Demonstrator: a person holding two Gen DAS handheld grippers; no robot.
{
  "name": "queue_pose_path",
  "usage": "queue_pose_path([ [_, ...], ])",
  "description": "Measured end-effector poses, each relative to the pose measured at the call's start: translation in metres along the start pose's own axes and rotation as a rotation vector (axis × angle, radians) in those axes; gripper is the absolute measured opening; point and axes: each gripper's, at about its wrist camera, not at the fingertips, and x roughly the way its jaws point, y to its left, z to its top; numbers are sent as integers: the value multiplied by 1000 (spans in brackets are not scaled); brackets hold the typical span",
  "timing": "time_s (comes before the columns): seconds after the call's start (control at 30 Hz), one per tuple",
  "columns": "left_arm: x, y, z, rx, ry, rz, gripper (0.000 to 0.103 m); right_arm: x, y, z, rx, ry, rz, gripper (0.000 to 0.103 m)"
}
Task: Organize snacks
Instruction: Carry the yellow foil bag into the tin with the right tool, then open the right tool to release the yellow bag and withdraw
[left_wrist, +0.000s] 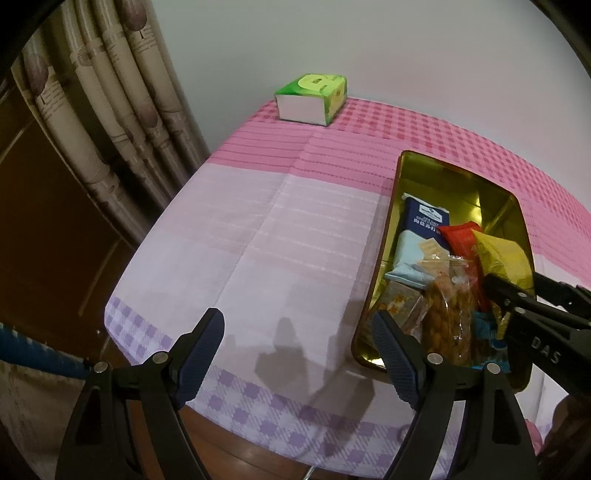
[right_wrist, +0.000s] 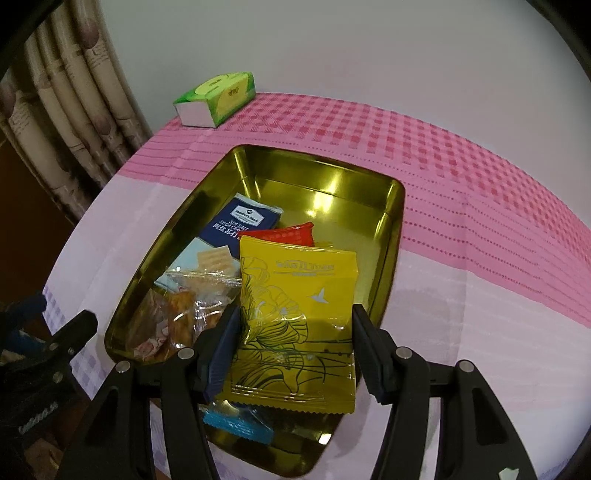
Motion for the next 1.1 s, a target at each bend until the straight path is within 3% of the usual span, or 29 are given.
queue_pose_path([
  [0.57, 1, -4, -1, 15, 3, 3, 82, 12, 9, -2, -20, 0, -49, 58],
  [0.93, 0, -9, -2, 29, 2, 5, 82, 3, 5, -8, -18, -20, -50, 70],
  [1.1, -1, -10, -2, 32, 0, 6, 82, -12, 9, -13, -47, -60, -60, 81],
])
